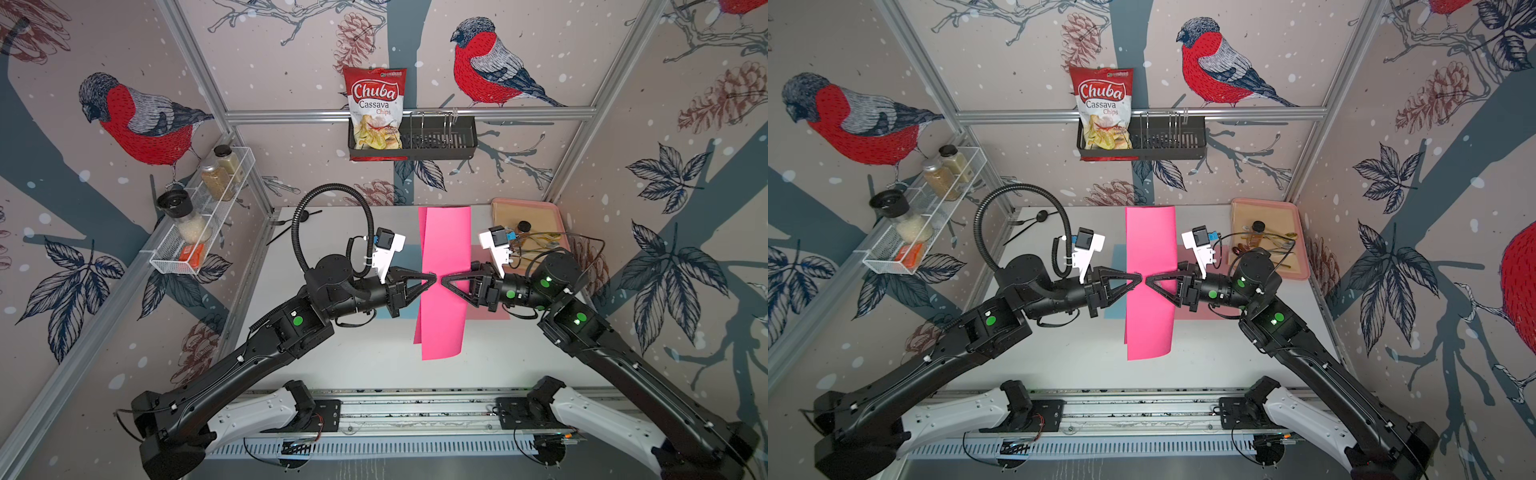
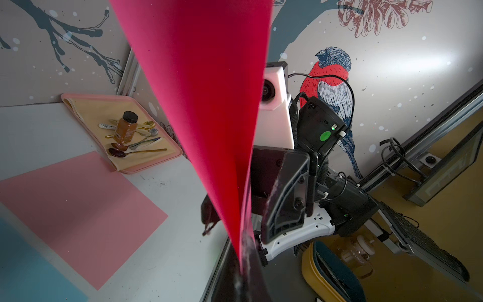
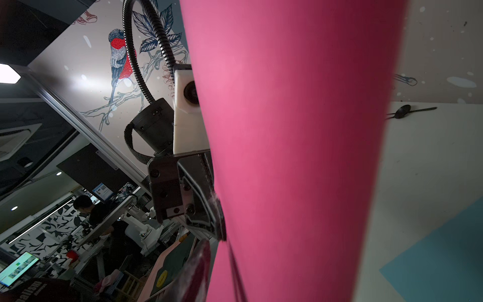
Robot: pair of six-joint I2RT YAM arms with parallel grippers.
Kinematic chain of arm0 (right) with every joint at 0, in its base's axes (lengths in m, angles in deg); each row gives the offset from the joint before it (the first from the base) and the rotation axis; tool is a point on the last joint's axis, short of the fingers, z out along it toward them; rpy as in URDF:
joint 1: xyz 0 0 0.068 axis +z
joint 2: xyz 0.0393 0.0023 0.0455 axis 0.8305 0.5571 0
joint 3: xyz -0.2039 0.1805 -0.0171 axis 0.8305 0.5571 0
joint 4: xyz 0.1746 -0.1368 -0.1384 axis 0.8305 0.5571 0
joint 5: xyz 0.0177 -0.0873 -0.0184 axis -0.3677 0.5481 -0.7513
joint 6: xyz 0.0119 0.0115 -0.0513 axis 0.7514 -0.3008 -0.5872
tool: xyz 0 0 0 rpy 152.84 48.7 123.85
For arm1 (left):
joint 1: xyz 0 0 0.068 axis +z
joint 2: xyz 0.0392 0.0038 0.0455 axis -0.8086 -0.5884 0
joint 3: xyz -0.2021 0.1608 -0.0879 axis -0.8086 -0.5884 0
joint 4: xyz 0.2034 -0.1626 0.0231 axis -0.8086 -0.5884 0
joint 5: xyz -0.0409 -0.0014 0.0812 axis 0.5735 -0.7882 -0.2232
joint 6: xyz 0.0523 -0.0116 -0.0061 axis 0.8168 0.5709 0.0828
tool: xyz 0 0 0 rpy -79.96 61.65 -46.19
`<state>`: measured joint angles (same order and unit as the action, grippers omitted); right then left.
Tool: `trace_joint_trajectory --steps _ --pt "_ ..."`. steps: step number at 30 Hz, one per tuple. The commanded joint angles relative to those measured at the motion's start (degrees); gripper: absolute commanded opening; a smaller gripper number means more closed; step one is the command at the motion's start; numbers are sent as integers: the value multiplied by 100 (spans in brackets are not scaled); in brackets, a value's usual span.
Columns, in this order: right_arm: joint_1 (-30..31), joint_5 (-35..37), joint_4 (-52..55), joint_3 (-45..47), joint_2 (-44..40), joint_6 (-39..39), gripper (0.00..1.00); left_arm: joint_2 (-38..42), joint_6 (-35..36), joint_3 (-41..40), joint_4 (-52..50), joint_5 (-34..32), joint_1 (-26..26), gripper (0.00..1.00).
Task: Fold the rectangular paper in half along the long edge
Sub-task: Fold the paper.
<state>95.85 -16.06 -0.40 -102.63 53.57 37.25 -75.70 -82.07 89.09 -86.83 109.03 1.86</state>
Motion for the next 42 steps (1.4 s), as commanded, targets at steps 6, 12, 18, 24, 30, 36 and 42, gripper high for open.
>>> trace_joint_trajectory --steps 6,12,18,24,30,36,42 --pt "11 5 19 -53 -41 -158 23 0 116 80 -2 -87 -29 0" --pt "7 -163 -327 71 -85 26 19 11 22 24 100 -48 -29 0" --pt "7 -348 -743 234 -91 269 18 0 -30 23 198 21 -26 10" --pt "11 -506 -1165 379 -81 482 17 -17 -84 8 319 112 -29 25" --pt "11 -607 -1403 428 -59 607 15 -9 -104 -30 363 165 -35 4" --pt "-9 -585 -1227 416 -71 541 19 25 -104 -46 405 181 -38 0" --pt "-195 -357 -332 167 -98 82 41 26 -48 -9 321 159 -35 0"
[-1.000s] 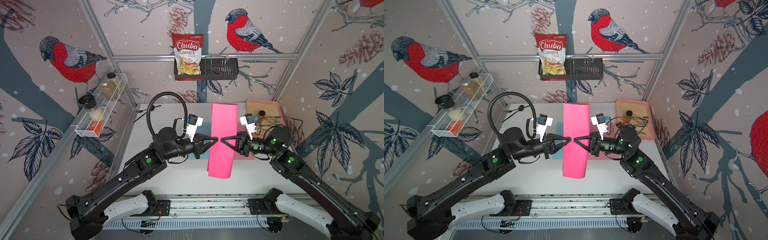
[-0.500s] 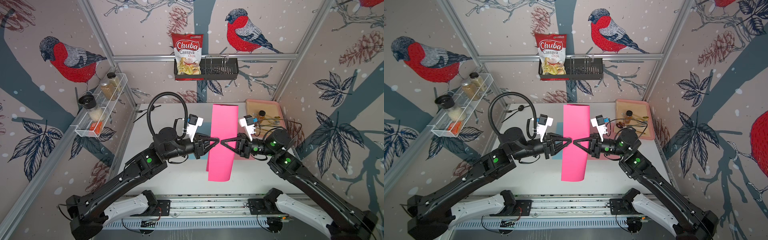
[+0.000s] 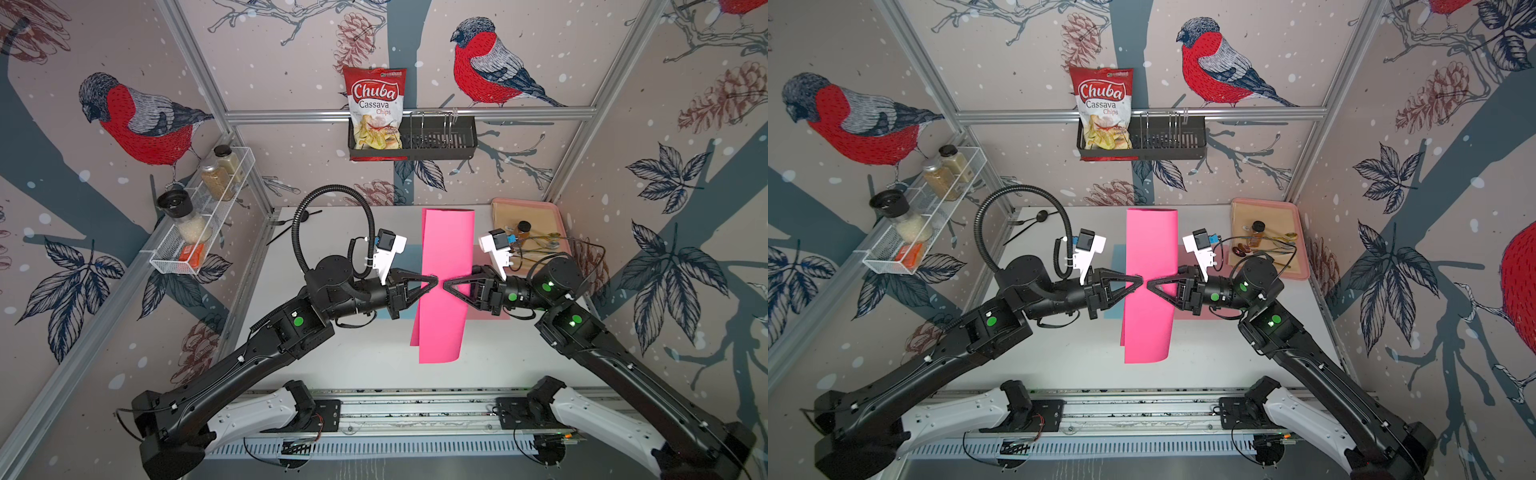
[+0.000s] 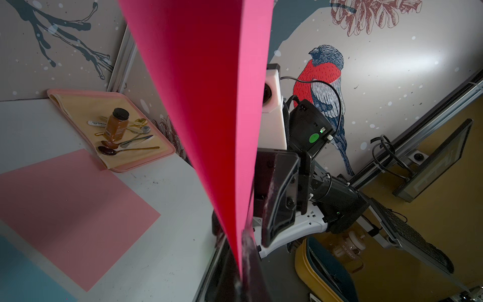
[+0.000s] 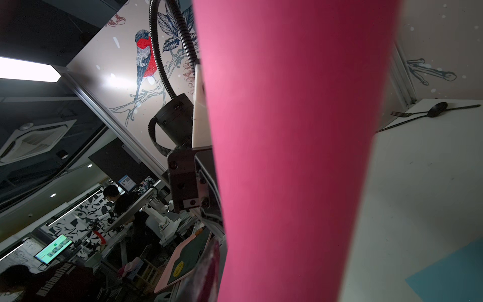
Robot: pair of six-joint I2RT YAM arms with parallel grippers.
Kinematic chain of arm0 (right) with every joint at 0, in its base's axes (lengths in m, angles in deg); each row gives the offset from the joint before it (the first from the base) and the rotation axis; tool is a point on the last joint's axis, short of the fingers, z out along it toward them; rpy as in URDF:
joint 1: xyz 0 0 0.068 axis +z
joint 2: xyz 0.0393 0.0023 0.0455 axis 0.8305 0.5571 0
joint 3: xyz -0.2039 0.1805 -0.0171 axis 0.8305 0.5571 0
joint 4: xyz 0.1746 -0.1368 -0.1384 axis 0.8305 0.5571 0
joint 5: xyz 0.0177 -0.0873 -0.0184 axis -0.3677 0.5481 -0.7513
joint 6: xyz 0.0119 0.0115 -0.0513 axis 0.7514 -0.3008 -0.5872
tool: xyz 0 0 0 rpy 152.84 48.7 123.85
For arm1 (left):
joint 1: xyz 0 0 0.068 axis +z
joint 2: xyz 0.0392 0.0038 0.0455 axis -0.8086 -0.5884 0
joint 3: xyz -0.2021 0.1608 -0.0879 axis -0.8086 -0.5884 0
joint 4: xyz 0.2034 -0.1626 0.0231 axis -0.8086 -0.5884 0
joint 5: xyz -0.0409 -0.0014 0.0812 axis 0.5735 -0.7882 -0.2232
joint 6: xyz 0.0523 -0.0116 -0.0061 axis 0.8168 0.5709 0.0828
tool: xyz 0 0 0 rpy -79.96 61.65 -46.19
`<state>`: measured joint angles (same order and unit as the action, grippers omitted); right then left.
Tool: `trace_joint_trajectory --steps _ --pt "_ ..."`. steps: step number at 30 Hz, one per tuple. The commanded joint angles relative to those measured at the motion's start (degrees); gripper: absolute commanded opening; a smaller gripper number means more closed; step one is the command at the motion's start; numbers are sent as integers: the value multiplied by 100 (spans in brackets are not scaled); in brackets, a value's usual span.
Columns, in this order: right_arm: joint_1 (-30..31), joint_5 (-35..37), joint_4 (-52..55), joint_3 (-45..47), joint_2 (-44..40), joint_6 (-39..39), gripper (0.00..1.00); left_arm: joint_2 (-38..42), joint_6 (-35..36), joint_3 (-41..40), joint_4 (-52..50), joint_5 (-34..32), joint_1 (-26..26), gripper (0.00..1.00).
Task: Fold the rectangular paper in half along the long edge
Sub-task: Fold the paper.
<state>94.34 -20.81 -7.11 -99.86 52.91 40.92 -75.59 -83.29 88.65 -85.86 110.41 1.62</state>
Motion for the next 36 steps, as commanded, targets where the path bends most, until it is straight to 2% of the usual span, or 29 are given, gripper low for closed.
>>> trace_joint_trajectory --steps 1,5,9,13,22,27,29,31,36 --pt "-80 129 444 -150 -37 -330 42 21 85 27 214 21 -5 0" --pt "-127 162 581 -223 -41 -401 39 32 99 22 175 -4 -13 0" --pt "-128 131 462 -214 -41 -339 21 39 95 14 181 -15 -12 0" --pt "-128 62 319 -171 -75 -270 15 66 114 1 209 -23 -11 0" --pt "-129 -80 199 -117 -168 -195 9 68 78 -47 357 30 -8 0" --pt "-127 -134 99 -91 -173 -130 9 59 60 -50 399 65 -13 14" --pt "-127 -141 90 -85 -173 -128 9 50 60 -56 412 66 -13 16" --pt "-128 -142 94 -83 -163 -128 9 50 58 -56 405 82 -13 16" --pt "-128 -147 48 -73 -141 -107 9 50 60 -47 387 75 -8 2"
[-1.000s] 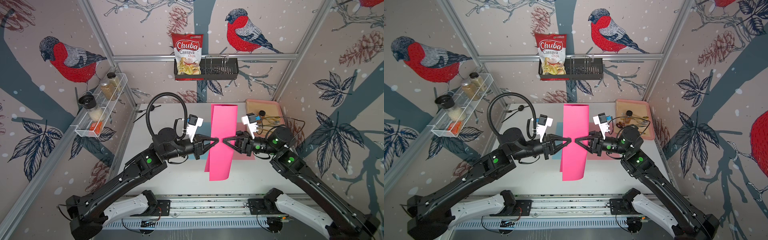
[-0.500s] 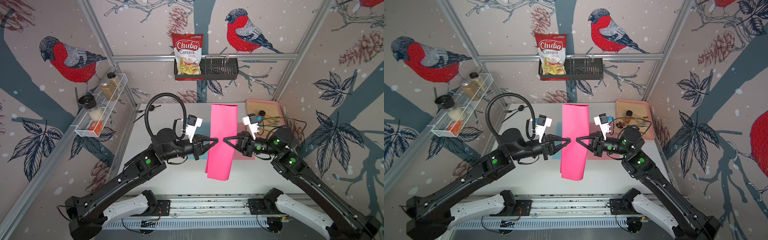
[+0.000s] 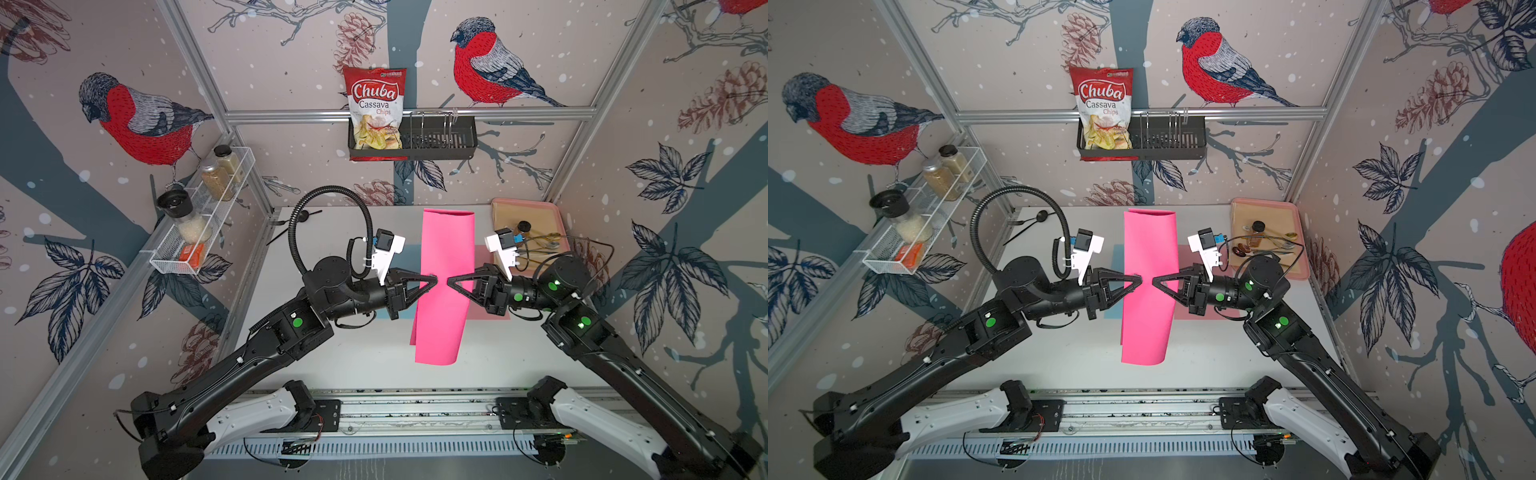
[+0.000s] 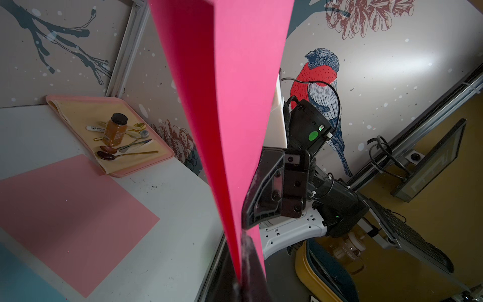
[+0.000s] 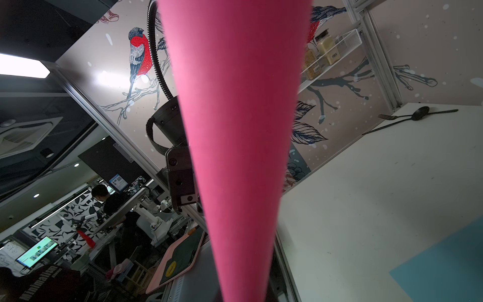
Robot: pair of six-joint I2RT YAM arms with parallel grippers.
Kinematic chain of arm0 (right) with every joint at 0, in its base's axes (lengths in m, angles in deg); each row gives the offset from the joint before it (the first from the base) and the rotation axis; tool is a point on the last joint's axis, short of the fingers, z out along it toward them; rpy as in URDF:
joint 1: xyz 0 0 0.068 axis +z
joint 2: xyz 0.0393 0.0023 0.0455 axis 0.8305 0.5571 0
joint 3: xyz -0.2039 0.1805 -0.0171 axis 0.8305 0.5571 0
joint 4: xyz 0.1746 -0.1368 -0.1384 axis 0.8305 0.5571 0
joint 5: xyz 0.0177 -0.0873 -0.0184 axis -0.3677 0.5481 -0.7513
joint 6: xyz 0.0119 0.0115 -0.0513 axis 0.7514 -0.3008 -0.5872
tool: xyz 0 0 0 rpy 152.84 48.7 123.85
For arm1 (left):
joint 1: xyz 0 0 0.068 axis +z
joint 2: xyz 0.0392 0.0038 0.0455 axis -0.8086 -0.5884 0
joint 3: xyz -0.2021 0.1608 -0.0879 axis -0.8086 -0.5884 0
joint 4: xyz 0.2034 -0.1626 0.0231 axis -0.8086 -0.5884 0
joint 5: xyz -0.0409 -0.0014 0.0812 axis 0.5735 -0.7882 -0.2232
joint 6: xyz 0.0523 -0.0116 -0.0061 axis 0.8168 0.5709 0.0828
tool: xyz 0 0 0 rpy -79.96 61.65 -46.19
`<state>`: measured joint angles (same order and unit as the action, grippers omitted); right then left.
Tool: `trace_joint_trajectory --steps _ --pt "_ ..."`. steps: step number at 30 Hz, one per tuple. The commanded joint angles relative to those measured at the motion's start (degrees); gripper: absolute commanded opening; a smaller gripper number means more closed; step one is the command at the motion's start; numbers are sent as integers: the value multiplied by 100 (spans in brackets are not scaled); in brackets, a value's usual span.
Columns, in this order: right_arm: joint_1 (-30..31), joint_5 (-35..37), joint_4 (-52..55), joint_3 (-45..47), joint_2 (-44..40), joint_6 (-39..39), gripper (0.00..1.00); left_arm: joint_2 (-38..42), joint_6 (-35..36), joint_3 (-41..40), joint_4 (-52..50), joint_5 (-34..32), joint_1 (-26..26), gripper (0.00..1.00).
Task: Fold the rectangular paper in half along the long edge
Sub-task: Fold the paper.
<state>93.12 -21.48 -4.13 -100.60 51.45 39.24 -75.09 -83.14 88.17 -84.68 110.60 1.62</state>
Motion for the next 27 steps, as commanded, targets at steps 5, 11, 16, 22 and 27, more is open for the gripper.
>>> trace_joint_trajectory --steps 5,11,16,22,27 --pt "-6 -86 -282 9 -7 76 9 0 43 9 276 80 -13 0" --pt "-5 -119 -382 36 -57 123 9 9 27 -55 382 137 -9 0" --pt "-6 -269 -572 72 -70 237 17 44 -77 -221 712 296 -8 0" --pt "-6 -305 -596 130 -127 217 34 106 -185 -424 1117 467 -13 0" --pt "-3 -264 -447 73 -183 135 25 114 -206 -451 1232 515 -11 0"
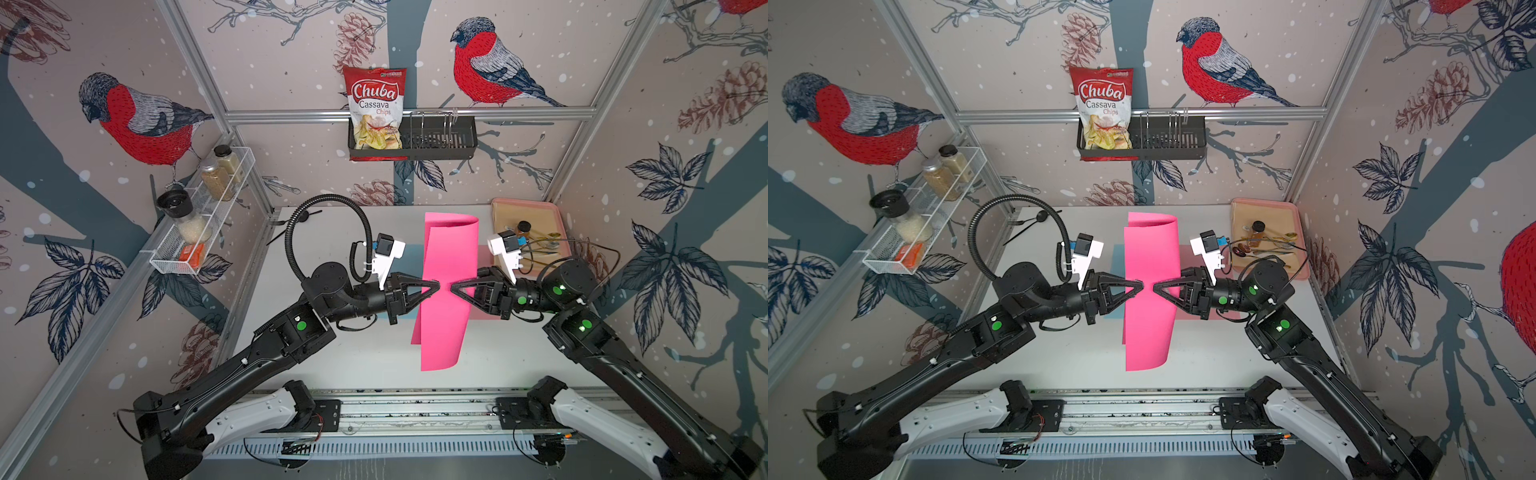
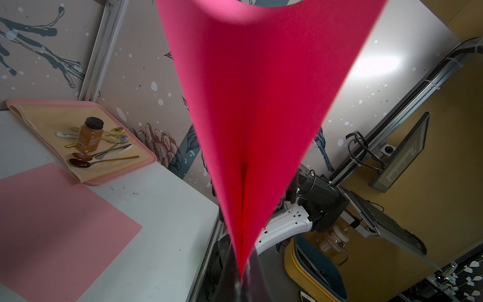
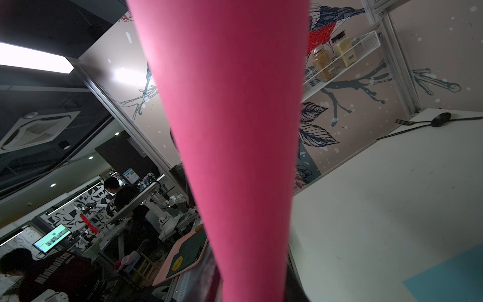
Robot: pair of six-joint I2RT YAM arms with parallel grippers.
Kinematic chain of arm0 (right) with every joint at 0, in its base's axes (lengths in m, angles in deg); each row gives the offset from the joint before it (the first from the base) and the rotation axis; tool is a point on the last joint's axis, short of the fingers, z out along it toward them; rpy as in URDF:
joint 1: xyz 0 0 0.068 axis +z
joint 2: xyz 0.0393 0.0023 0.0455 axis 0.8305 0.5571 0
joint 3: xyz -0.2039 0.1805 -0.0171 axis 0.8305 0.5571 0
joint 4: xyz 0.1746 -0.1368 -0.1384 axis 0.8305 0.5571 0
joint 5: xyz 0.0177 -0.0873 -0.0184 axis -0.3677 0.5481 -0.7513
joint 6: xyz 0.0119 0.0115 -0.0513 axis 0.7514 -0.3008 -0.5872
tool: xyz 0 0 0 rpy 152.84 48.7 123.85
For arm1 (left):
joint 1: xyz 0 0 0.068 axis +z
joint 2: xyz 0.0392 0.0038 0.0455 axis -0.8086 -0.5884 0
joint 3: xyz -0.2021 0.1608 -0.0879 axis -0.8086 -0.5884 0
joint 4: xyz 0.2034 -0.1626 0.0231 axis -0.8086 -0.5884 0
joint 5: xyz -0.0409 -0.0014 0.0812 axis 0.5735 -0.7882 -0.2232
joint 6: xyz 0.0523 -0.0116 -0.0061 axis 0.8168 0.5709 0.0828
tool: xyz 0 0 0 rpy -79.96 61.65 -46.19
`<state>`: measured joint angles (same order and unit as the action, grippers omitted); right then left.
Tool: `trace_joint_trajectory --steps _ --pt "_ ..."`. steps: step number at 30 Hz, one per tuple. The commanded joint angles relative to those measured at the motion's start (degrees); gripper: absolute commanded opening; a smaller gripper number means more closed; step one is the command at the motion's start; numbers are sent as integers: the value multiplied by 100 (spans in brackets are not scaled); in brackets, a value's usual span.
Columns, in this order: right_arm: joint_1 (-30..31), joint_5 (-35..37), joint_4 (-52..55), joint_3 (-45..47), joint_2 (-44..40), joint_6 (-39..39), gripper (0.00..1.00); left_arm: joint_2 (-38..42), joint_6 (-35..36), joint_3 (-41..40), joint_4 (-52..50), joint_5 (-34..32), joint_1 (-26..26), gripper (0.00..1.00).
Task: Fold the rectangular paper in half along the long edge
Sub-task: Fold the paper.
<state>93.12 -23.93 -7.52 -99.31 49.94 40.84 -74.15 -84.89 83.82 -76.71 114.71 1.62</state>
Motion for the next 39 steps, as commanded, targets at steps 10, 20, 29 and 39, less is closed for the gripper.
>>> trace_joint_trajectory --steps 10,20,29,39 --pt "-14 3 16 -173 -111 -76 16 -67 -76 27 533 129 -9 0" --pt "-4 20 78 -233 -68 -135 10 -102 -106 46 462 109 -11 0" --pt "3 29 -33 -242 79 -138 9 -120 -146 70 458 197 -8 10" --pt "12 35 -82 -268 140 -138 6 -92 -131 74 393 190 -13 11"
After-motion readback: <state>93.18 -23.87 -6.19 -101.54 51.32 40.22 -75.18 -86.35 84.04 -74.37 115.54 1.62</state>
